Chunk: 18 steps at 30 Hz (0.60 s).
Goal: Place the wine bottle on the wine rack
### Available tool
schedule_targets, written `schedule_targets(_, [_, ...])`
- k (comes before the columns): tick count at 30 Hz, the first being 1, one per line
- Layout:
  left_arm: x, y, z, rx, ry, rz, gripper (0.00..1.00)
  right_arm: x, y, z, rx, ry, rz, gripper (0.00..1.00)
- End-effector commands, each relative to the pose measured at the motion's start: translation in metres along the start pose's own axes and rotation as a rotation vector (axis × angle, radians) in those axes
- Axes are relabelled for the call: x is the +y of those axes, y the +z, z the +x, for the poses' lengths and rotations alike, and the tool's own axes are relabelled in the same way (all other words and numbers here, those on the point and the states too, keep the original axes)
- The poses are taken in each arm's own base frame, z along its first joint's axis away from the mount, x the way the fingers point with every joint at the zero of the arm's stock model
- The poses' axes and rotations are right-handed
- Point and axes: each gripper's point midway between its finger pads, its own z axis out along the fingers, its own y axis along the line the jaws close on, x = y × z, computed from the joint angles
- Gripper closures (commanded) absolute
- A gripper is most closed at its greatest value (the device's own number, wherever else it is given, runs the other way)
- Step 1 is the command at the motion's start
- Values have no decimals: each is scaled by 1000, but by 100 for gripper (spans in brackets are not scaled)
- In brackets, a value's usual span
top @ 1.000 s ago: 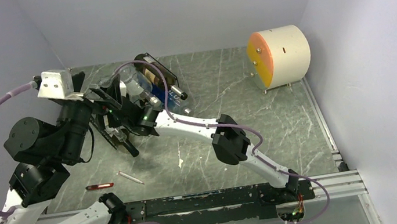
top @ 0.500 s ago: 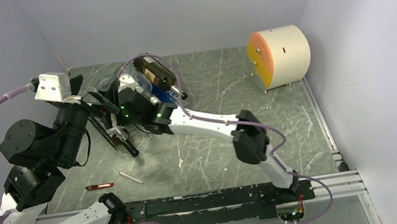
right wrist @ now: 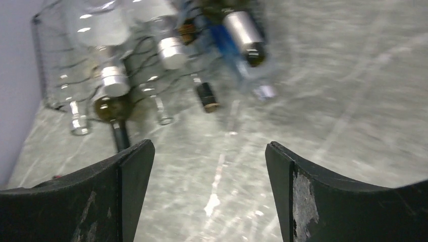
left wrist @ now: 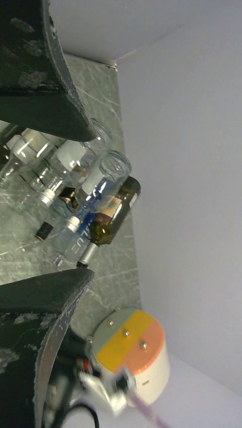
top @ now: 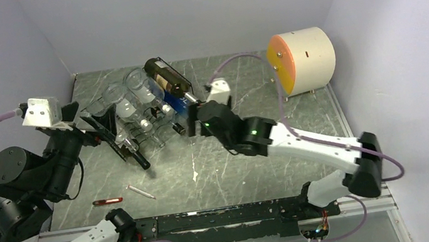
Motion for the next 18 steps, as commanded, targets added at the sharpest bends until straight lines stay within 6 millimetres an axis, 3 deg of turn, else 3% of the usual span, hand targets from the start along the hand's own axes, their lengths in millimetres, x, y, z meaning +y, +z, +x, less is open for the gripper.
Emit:
schedule_targets(1, [17, -12, 5, 67, 6, -67, 1, -91, -56, -21, -81, -4, 308, 14])
schedule_targets(4, [24, -22, -7, 51, -17, -73, 1, -122, -92, -38, -132, 16, 370, 14])
schedule_targets(9, [31, -34, -24, 13, -33, -66, 2, -156, -147, -82, -269, 73, 412, 14])
schedule_targets(15, [44, -55, -43, -60, -83, -58, 0, -180, -204, -133, -421, 131, 396, 14])
schedule_targets(18, [48, -62, -46, -85, -98, -52, 0, -189, -215, -138, -455, 157, 406, 13])
